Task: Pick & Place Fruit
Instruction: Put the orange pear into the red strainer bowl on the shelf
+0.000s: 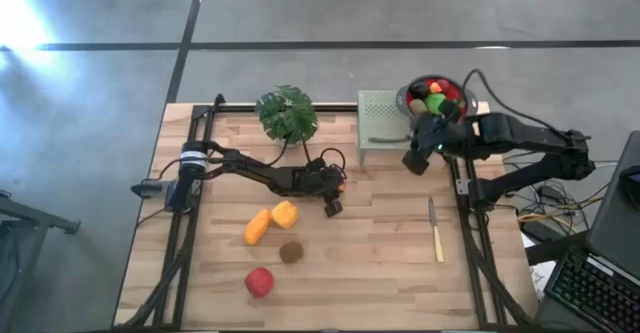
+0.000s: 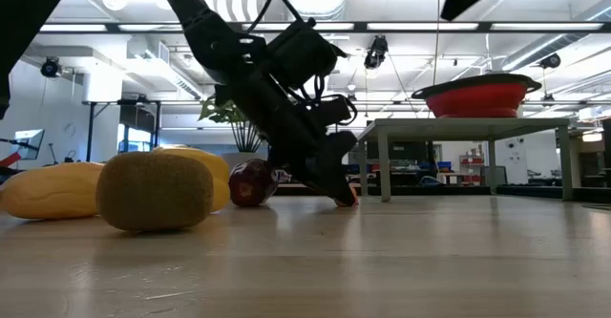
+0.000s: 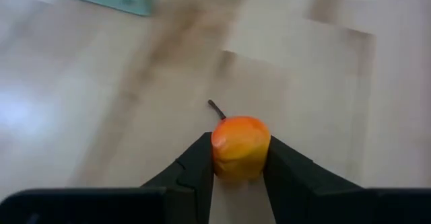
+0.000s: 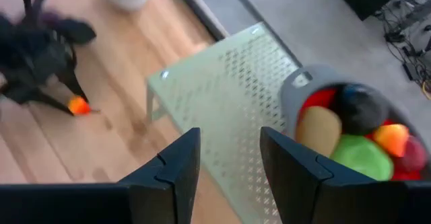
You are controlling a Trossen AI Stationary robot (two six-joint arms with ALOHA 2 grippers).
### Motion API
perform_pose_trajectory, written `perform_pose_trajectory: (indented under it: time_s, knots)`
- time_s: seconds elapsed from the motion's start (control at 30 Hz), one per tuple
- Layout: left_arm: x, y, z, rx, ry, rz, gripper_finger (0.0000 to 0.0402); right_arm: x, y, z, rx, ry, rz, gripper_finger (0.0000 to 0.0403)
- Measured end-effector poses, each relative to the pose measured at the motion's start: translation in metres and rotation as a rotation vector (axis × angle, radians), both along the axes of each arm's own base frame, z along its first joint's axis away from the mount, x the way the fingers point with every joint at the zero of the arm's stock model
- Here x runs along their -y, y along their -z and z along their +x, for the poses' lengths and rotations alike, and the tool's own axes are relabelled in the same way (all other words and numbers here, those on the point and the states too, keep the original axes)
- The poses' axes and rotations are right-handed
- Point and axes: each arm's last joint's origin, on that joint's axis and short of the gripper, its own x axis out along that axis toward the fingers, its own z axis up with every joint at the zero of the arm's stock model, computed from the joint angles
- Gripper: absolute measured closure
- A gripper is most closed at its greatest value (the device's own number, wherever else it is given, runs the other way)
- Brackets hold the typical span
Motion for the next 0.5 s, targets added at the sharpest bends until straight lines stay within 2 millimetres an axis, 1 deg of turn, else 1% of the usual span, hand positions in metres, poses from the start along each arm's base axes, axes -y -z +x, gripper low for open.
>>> perform_pose_trajectory:
  time_s: [0.13, 0.23, 0.37, 0.5]
  knots:
    - [0.013, -0.004, -0.002, 0.01, 0.073, -0.087, 0.0291, -0.013, 0.027, 0.004, -0.075, -0.081, -0.007, 0.0262]
    - [0.023, -0.008, -0.006, 0.025, 0.106, -0.156, 0.029, -0.03, 0.05, 0.005, -0.099, -0.168, -0.011, 0.0268]
    - [0.039, -0.018, -0.013, 0.065, 0.156, -0.217, 0.0291, -0.059, 0.075, 0.004, -0.031, -0.299, 0.003, 0.0273]
    - [0.053, -0.036, -0.014, 0.194, 0.222, -0.295, 0.0289, -0.096, 0.094, 0.006, 0.095, -0.487, 0.013, 0.0277]
